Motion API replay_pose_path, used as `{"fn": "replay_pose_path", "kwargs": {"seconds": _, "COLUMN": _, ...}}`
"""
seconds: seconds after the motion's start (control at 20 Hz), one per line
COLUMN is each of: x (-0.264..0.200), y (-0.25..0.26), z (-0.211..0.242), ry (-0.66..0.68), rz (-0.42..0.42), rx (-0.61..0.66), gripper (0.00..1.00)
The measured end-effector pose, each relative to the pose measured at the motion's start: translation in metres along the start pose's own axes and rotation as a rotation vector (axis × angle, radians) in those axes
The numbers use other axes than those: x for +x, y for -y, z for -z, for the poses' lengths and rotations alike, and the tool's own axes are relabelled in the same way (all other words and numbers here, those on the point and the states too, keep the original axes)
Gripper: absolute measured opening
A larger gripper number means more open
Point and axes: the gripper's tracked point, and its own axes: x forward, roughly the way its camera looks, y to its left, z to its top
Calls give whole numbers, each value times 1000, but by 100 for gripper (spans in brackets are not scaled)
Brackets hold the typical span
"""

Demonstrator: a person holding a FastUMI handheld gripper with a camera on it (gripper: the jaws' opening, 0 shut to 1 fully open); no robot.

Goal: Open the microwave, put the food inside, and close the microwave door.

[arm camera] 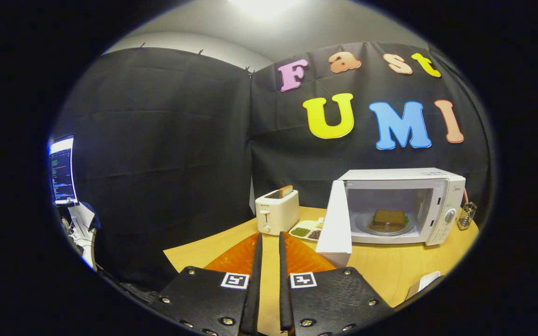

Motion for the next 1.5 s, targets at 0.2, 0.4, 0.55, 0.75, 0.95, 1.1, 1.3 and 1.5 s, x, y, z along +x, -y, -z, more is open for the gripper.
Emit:
{"fn": "replay_pose_path", "kwargs": {"seconds": 0.2, "x": -7, "y": 31, "z": 1, "ry": 22, "rz": 65, "rx": 23, "gripper": 18}}
{"fn": "replay_pose_path", "kwargs": {"seconds": 0.4, "x": -17, "y": 69, "z": 3, "ry": 43, "rz": 139, "rx": 17, "gripper": 18}}
{"fn": "replay_pose_path", "kwargs": {"seconds": 0.55, "x": -22, "y": 100, "z": 4, "ry": 56, "rz": 205, "rx": 16, "gripper": 18}}
{"fn": "replay_pose_path", "kwargs": {"seconds": 0.75, "x": -26, "y": 146, "z": 3, "ry": 71, "rz": 295, "rx": 35, "gripper": 18}}
{"fn": "replay_pose_path", "kwargs": {"seconds": 0.95, "x": -27, "y": 187, "z": 2, "ry": 87, "rz": 374, "rx": 40, "gripper": 18}}
{"fn": "replay_pose_path", "kwargs": {"seconds": 1.1, "x": -24, "y": 209, "z": 0, "ry": 94, "rz": 419, "rx": 33, "gripper": 18}}
{"fn": "replay_pose_path", "kwargs": {"seconds": 1.3, "x": -18, "y": 238, "z": -3, "ry": 103, "rz": 480, "rx": 48, "gripper": 18}}
{"fn": "replay_pose_path", "kwargs": {"seconds": 1.5, "x": -6, "y": 272, "z": -6, "ry": 108, "rz": 536, "rx": 71, "gripper": 18}}
